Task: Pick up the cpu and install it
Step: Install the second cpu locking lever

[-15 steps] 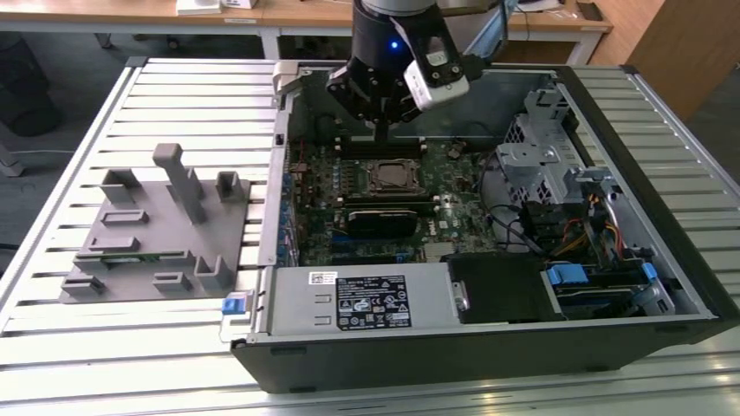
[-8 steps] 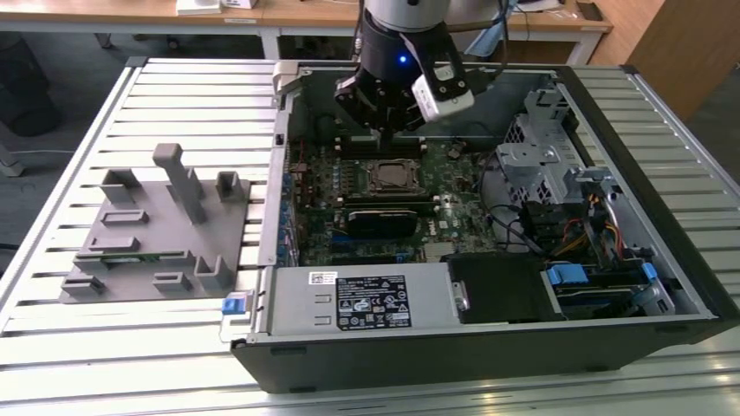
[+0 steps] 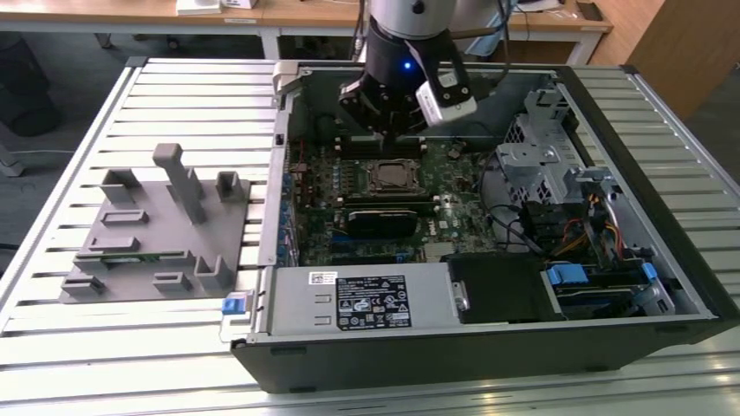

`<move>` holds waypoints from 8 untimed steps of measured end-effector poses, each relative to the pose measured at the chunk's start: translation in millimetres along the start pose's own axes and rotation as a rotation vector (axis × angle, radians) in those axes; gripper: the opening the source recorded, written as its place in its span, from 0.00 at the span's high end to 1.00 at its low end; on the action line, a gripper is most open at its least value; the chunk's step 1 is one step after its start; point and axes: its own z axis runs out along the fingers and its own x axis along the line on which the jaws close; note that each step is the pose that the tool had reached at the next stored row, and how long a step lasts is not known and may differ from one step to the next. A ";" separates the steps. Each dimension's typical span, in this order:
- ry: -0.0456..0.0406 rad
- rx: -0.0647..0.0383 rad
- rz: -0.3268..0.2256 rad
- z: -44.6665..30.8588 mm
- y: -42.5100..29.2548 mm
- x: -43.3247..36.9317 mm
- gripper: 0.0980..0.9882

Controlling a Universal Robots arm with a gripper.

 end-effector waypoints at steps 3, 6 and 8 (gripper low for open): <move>0.0044 -0.004 0.000 3.9 0.8 -4.3 0.99; 0.0059 -0.003 0.000 9.4 1.0 -5.5 0.99; 0.0069 -0.003 0.000 13.0 1.2 -5.7 0.99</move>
